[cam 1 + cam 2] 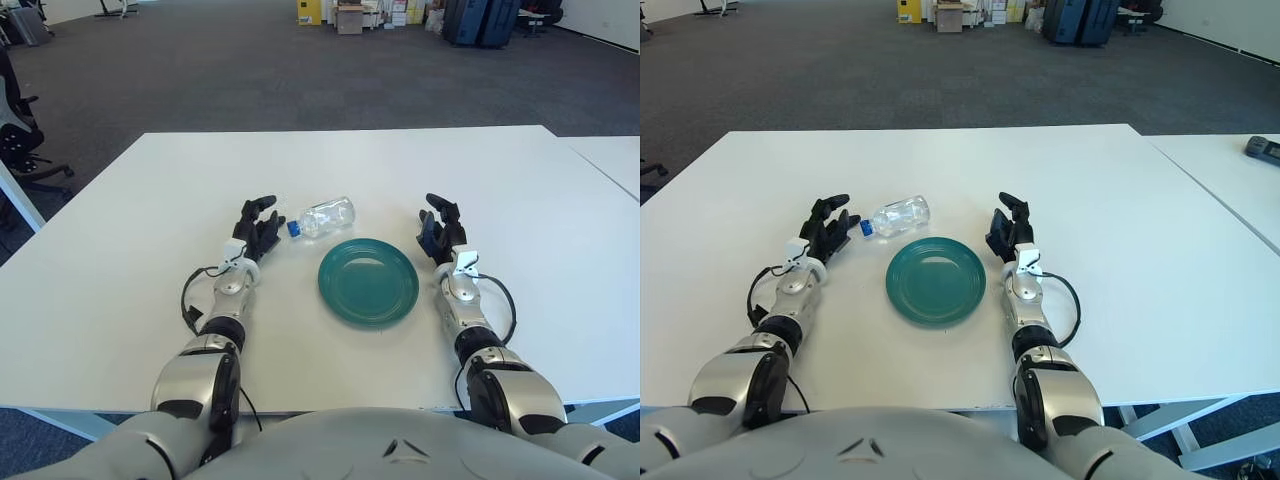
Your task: Put the bottle into the plate.
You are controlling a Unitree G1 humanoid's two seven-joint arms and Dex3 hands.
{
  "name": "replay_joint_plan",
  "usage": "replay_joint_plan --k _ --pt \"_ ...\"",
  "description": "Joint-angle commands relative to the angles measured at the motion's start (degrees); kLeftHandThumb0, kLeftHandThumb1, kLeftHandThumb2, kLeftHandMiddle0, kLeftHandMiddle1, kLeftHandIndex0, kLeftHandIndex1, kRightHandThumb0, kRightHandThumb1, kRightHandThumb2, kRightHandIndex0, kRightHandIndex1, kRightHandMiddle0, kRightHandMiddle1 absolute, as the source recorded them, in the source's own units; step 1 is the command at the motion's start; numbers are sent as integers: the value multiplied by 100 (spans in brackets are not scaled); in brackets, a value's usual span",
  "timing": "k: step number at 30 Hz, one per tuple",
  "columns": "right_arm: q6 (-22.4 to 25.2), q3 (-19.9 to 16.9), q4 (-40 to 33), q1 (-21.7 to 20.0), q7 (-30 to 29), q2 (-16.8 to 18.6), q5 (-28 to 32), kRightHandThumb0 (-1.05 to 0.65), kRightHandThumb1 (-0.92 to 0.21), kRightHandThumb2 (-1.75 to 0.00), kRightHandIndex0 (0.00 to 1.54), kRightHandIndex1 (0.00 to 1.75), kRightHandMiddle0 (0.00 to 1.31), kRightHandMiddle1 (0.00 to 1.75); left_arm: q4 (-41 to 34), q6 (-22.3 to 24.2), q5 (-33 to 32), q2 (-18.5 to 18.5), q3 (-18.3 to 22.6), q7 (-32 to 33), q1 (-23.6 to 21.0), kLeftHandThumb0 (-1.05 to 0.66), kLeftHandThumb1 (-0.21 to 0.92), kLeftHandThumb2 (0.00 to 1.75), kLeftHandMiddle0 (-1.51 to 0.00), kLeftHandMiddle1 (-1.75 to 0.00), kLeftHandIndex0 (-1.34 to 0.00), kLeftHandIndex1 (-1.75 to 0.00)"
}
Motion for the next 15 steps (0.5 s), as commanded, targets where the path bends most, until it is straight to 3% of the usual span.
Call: replay_joint_plan --k 1,11,15 --pt "277 -9 250 265 46 112 47 -68 -92 -87 43 1 0 85 -151 74 -46 -1 45 162 -268 -55 92 57 -54 -83 -24 -113" --pt "289 -20 269 255 76 100 72 -68 -92 -86 43 1 0 84 -660 280 221 -73 -127 801 -598 -55 89 56 -51 -85 -28 -115" --pt "278 -27 288 248 108 95 92 -68 -92 -86 43 1 0 83 -565 373 976 89 -626 1254 -967 -61 89 53 -47 -76 -25 -111"
